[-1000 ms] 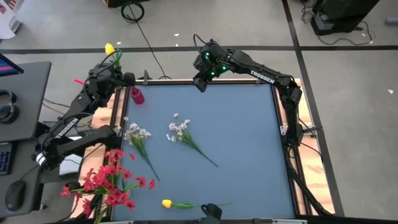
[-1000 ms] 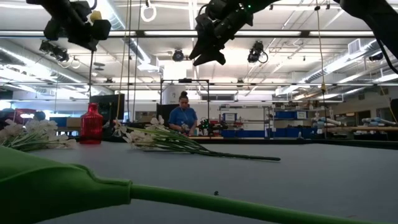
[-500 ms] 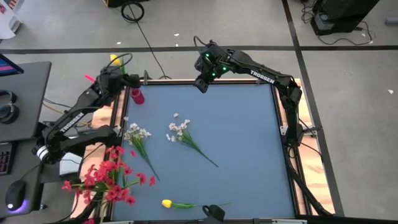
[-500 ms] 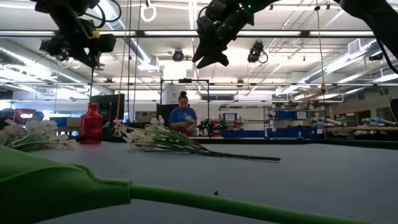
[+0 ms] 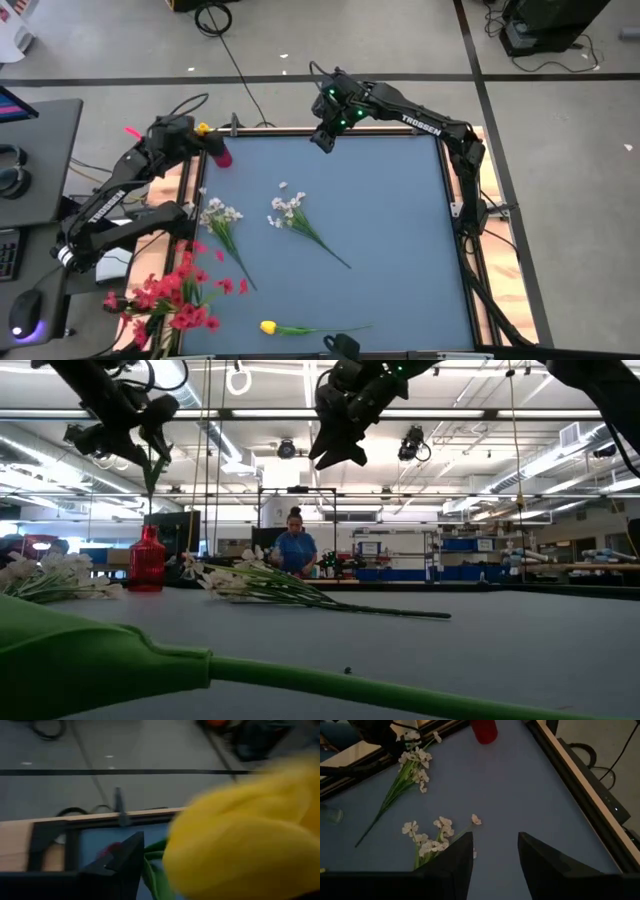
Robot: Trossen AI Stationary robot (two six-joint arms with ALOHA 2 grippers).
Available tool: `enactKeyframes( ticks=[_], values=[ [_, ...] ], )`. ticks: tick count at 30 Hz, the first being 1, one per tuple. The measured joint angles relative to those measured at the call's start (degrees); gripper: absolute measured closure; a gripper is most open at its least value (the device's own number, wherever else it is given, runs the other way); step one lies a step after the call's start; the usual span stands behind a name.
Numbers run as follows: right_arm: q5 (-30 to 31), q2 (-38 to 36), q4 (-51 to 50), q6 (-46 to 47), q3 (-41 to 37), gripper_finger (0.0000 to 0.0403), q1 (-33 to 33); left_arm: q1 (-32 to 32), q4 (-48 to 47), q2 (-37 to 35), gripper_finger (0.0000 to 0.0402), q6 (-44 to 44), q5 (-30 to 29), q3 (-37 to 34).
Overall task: Sort flowers into vase by color
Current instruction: Put the top yellow flower into the pink vase, then put the right white flowers into the pink vase
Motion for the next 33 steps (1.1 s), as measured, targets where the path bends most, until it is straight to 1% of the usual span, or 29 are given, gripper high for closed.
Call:
enactKeyframes(
  ticks=[2,6,10,14,20,23,26,29,33],
  values=[
    [0.00,0.00,-0.02,0.02,-0.02,0.0239,0.15,-0.02,-1.06,-1.20,0.0187,-0.03,2.38,0.80],
    [-1.47,0.00,-0.17,0.78,-0.01,0.0239,0.57,-0.02,-7.06,-2.03,0.0187,2.15,2.97,6.31],
    [-2.33,0.00,-0.20,1.75,-0.02,0.0239,1.31,-0.02,-13.39,-1.83,0.0186,4.94,2.17,12.24],
    [-0.69,0.00,-0.59,4.33,-0.02,0.0239,2.07,-0.02,-18.31,-1.79,0.0186,5.06,-0.53,17.59],
    [-0.48,0.02,-3.99,5.42,-0.02,0.0239,3.32,-0.02,-21.17,-0.98,0.0186,6.77,-1.20,26.99],
    [-0.83,0.01,-7.13,5.12,-0.02,0.0239,4.12,-0.02,-22.55,0.50,0.0186,7.71,-0.49,30.75],
    [0.12,-0.01,-9.70,3.70,-0.54,0.0239,5.28,-0.01,-22.72,2.33,0.0186,7.95,3.85,33.07],
    [0.17,-0.25,-10.36,3.50,-2.93,0.0239,6.26,-0.38,-22.29,4.24,0.0186,7.90,9.39,34.45],
    [0.06,-1.04,-9.92,3.58,-6.85,0.0239,7.67,-3.43,-16.81,6.64,0.0187,6.58,19.29,34.58]
  ],
)
